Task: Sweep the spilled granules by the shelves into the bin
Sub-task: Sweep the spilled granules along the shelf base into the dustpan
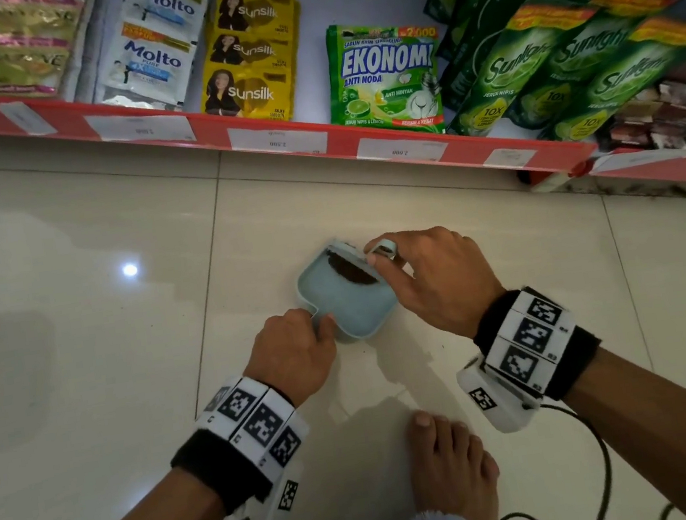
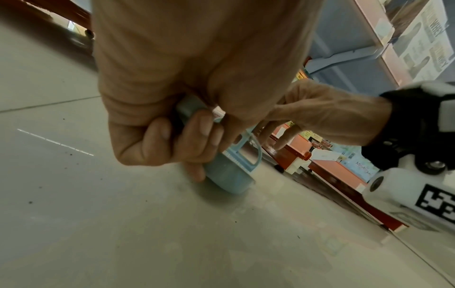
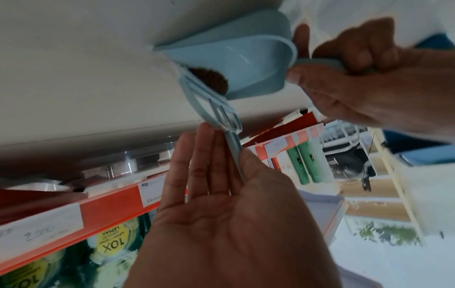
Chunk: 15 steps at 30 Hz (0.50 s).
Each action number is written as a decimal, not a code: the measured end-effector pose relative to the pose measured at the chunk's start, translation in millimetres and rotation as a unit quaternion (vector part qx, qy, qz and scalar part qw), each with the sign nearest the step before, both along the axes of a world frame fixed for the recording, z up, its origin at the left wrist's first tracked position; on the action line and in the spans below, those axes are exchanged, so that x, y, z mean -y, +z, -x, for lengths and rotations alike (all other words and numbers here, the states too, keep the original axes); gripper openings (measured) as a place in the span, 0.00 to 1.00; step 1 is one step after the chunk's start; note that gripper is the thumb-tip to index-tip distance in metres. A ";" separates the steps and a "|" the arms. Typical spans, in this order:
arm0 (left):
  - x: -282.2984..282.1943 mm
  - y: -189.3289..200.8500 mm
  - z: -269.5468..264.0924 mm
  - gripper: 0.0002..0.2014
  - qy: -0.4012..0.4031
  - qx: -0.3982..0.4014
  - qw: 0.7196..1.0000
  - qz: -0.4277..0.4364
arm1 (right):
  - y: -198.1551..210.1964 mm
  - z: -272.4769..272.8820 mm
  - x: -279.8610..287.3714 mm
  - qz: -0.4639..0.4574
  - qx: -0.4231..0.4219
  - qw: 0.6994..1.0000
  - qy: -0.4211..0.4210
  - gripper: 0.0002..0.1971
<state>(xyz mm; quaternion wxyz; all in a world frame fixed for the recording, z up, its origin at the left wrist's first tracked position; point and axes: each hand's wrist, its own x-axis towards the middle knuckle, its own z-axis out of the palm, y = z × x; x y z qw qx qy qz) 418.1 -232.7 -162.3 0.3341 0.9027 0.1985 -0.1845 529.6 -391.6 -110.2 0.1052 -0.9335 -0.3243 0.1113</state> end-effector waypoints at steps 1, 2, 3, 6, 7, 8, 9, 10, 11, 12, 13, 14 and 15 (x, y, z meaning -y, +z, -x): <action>-0.1 -0.8 -0.2 0.20 -0.001 0.000 1.000 -0.002 | 2.3 -0.4 0.4 -0.027 0.012 1.000 -0.005 0.16; -0.2 -1.6 -0.3 0.20 0.001 0.000 1.000 -0.001 | 4.1 -2.0 0.7 -0.049 0.035 0.998 -0.009 0.15; -0.2 -2.5 0.0 0.19 0.004 -0.001 1.000 0.004 | 4.8 -4.8 0.9 -0.063 0.061 0.996 -0.014 0.14; -0.3 -4.2 0.9 0.19 0.015 -0.008 1.000 0.010 | 3.3 -15.9 -0.3 -0.031 0.111 0.993 -0.025 0.13; -0.6 -4.9 1.2 0.19 0.017 -0.009 1.000 0.009 | 1.2 -19.4 -1.1 -0.007 0.112 0.993 -0.027 0.13; -1.0 -5.4 0.9 0.19 0.020 -0.009 1.000 0.007 | -1.0 -22.1 -1.9 0.015 0.109 0.994 -0.027 0.13; -1.3 -5.8 0.8 0.19 0.022 -0.008 1.000 0.005 | -3.3 -23.6 -2.8 0.034 0.105 0.994 -0.023 0.14; -1.6 -6.4 0.5 0.20 0.022 -0.009 1.000 0.002 | -5.3 -23.5 -3.8 0.051 0.099 0.994 -0.016 0.14; -1.9 -7.1 0.5 0.20 0.023 -0.011 1.000 -0.002 | -6.9 -21.4 -4.9 0.066 0.091 0.994 -0.005 0.15; -2.3 -7.8 0.5 0.20 0.024 -0.014 1.000 -0.007 | -8.4 -17.9 -6.0 0.076 0.081 0.994 0.007 0.15; -2.6 -8.5 0.7 0.21 0.026 -0.017 0.999 -0.011 | -9.8 -13.4 -6.8 0.079 0.070 0.994 0.018 0.16; -2.8 -8.9 0.9 0.22 0.028 -0.021 0.999 -0.013 | -11.2 -8.8 -7.0 0.073 0.055 0.996 0.024 0.16; -2.8 -9.4 1.0 0.23 0.029 -0.024 0.999 -0.015 | -12.0 -4.7 -6.7 0.055 0.034 0.998 0.025 0.16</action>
